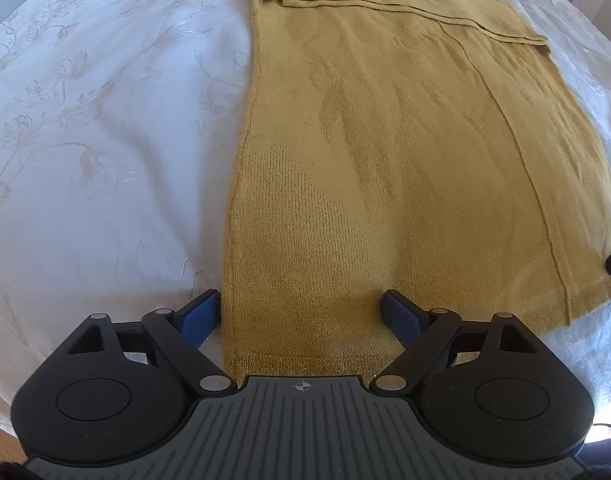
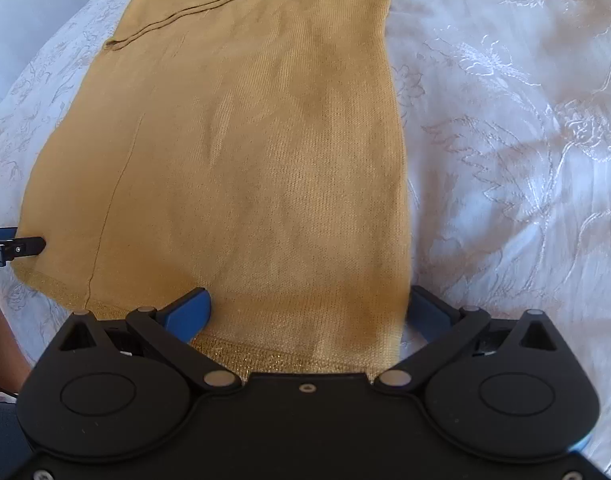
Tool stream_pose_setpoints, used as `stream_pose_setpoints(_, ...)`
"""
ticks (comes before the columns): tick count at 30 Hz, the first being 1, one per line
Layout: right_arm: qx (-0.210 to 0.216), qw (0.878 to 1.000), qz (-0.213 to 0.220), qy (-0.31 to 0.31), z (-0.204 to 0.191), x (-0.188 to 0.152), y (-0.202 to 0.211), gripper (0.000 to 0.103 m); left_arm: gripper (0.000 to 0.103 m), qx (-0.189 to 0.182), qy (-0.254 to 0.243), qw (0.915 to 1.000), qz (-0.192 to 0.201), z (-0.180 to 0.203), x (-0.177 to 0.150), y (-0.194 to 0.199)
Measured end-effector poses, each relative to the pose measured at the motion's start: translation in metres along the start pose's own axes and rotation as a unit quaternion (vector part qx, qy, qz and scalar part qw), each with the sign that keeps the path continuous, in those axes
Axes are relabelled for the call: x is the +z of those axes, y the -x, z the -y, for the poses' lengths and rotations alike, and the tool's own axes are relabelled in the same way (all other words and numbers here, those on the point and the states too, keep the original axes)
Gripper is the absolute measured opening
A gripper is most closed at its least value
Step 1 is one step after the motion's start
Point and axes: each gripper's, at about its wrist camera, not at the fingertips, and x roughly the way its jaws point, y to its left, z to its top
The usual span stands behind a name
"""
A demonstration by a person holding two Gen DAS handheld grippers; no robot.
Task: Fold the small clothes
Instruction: 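Move both open grippers along the sweater body toward the hem, then close both grippers on the ribbed hem of the yellow sweater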
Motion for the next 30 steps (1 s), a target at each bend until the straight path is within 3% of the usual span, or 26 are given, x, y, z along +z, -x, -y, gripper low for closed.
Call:
stream_pose_setpoints(8, 0.039, 0.999, -0.005, -0.022, 0.006, -0.007, 0.012, 0.102, 0.086, -0.010, -0.001, 0.9999, -0.007, -0.009, 0.013, -0.010)
stream_pose_setpoints(10, 0.038, 0.999, -0.007, -0.026, 0.005, -0.008, 0.012, 0.097, 0.078, -0.010, 0.000, 0.9999, -0.006, -0.009, 0.016, -0.012)
stream_pose_setpoints(12, 0.037, 0.999, -0.011, -0.034, 0.014, -0.006, 0.018, 0.084, 0.059, -0.010, -0.004, 0.9999, -0.003, -0.006, 0.017, -0.008)
stream_pose_setpoints(13, 0.039, 0.998, -0.012, -0.042, 0.014, -0.005, 0.019, 0.079, 0.054, -0.012, -0.007, 0.9999, -0.001, -0.004, 0.018, -0.006)
stream_pose_setpoints(15, 0.040, 0.997, -0.016, -0.062, 0.023, 0.001, 0.023, 0.051, 0.038, -0.013, -0.013, 0.9998, 0.001, -0.002, 0.016, 0.002)
stream_pose_setpoints(16, 0.044, 0.996, -0.019, -0.075, 0.029, 0.001, 0.025, 0.042, 0.033, -0.013, -0.014, 0.9998, 0.002, -0.001, 0.016, 0.004)
stream_pose_setpoints(17, 0.053, 0.995, -0.023, -0.084, 0.032, 0.002, 0.026, 0.023, 0.025, -0.016, -0.010, 0.9998, 0.004, -0.001, 0.016, 0.007)
stream_pose_setpoints(18, 0.061, 0.994, -0.028, -0.091, 0.032, 0.003, 0.027, 0.015, 0.019, -0.020, -0.002, 0.9998, 0.004, -0.004, 0.017, 0.010)
stream_pose_setpoints(21, 0.093, 0.989, -0.030, -0.110, 0.032, 0.006, 0.032, 0.014, 0.011, -0.037, 0.032, 0.9988, 0.007, -0.014, 0.019, 0.018)
stream_pose_setpoints(30, 0.150, 0.978, 0.045, -0.136, 0.027, 0.045, 0.068, 0.013, 0.008, -0.073, 0.096, 0.9906, 0.065, -0.034, 0.052, 0.059)
